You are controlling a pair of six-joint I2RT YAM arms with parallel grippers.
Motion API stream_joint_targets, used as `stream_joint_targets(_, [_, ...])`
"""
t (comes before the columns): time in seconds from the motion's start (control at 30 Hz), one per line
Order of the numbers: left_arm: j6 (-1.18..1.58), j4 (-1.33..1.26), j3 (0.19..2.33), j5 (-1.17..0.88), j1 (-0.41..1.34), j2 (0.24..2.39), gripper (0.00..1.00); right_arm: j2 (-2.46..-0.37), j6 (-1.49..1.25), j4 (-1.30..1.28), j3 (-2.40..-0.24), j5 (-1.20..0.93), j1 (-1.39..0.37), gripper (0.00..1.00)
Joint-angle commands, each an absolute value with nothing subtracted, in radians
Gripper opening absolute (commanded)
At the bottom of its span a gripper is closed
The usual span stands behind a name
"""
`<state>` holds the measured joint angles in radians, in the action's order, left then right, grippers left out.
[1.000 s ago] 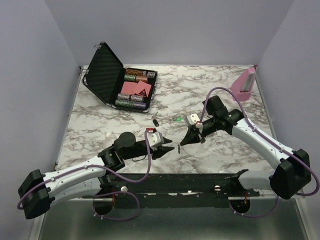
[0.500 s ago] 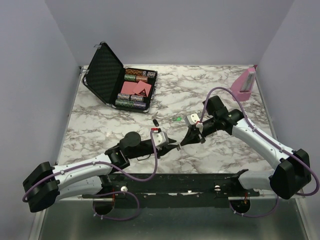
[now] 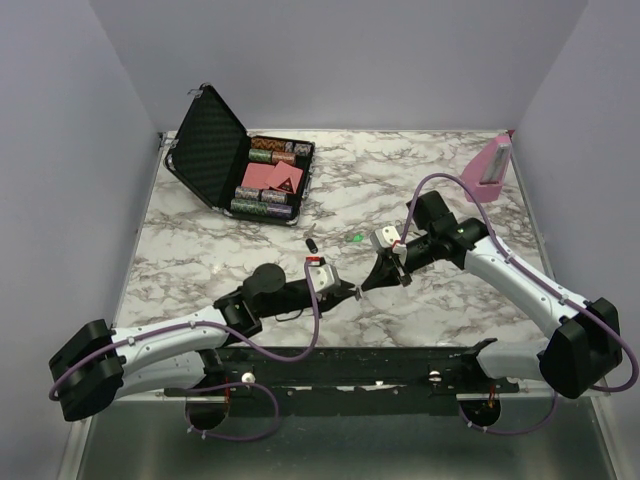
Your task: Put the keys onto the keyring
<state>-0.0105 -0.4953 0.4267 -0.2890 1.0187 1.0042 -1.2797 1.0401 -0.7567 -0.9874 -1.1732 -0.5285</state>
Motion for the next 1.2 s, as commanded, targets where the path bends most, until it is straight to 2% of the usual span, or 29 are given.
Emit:
stream_joint_targets(0.0, [-0.006, -0.537, 0.422, -0.330, 1.025, 1.034, 0.25, -1.282, 1.034, -0.761, -0.974, -1.221, -0.523, 0.01])
stream_joint_targets(0.43, [0.028, -0.563, 0.419, -0.345, 1.025, 1.037, 0.24, -1.290, 1.029, -0.752, -0.968, -1.226, -0.523, 0.01])
stream_joint_targets(0.6, [0.029, -0.565, 0.413, -0.350, 1.025, 1.034, 0.21, -1.290, 1.022, -0.747, -0.968, -1.224, -0.523, 0.01])
stream_joint_targets(0.63, [0.031, -0.565, 0.413, -0.351, 1.025, 1.034, 0.19, -1.292, 1.020, -0.747, -0.969, -1.224, -0.523, 0.01])
stream_joint_targets(0.77, [0.032, -0.554, 0.417, -0.362, 1.025, 1.038, 0.00, -1.292, 1.017, -0.744, -0.966, -1.226, -0.523, 0.01])
stream_joint_targets(0.93, [0.032, -0.497, 0.433, -0.371, 1.025, 1.028, 0.00, -1.292, 1.005, -0.735, -0.963, -1.220, -0.523, 0.02])
stream_joint_targets(1.17, [0.028, -0.123, 0.569, -0.288, 1.020, 0.991, 0.00, -1.290, 0.934, -0.719, -0.969, -1.169, -0.522, 0.30])
